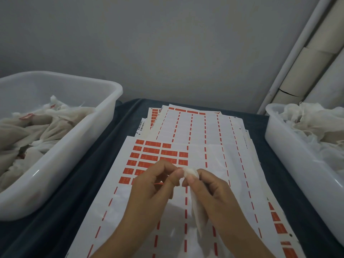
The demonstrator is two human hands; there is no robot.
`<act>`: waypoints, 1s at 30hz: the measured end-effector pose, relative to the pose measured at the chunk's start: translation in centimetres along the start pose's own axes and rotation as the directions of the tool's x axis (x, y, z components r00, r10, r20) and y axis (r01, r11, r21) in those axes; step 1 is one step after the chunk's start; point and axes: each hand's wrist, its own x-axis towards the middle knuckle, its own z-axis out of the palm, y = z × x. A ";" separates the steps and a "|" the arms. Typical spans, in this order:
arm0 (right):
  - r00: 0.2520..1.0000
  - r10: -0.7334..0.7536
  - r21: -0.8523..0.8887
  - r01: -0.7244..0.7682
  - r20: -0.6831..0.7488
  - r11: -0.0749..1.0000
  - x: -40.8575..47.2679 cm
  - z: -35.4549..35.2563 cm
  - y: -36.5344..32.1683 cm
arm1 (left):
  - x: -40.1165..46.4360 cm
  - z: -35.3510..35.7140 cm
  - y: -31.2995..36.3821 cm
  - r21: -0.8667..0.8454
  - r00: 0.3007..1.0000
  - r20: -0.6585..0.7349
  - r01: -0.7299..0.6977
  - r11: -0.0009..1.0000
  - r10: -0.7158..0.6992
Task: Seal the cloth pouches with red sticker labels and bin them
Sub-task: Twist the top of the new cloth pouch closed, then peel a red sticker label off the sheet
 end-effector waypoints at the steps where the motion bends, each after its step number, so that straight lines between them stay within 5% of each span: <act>1: 1.000 0.006 0.013 -0.006 0.002 1.000 0.0 0.0 0.1 | 0.0 -0.1 0.0 0.011 1.000 -0.026 -0.006 1.000 0.006; 12: 0.981 0.069 0.062 -0.081 0.181 0.995 -0.2 0.5 0.1 | 1.3 -1.9 -1.1 -0.282 0.936 -0.242 0.185 0.941 -0.257; 20: 0.967 0.100 -0.090 -0.081 0.236 0.993 0.8 -0.3 0.8 | 1.7 -2.2 -0.9 -0.602 0.917 0.013 0.325 0.729 -0.399; 23: 0.995 0.079 -0.330 -0.054 0.061 0.942 3.3 -2.3 0.9 | 2.3 -2.1 -0.8 -0.492 0.917 -0.040 0.327 0.807 -0.396; 25: 0.998 0.055 -0.599 -0.059 -0.025 0.799 5.8 -3.8 1.3 | 3.1 -1.5 -0.7 -0.356 0.938 -0.058 0.301 0.885 -0.342; 27: 0.995 0.090 -0.726 -0.088 -0.036 0.682 8.5 -4.8 1.7 | 4.3 -0.6 -0.9 -0.100 0.966 -0.034 0.251 0.963 -0.255; 30: 0.981 0.194 -0.802 -0.098 0.023 0.589 11.4 -5.2 2.3 | 6.2 1.4 -1.9 0.271 0.980 0.040 0.176 0.946 -0.194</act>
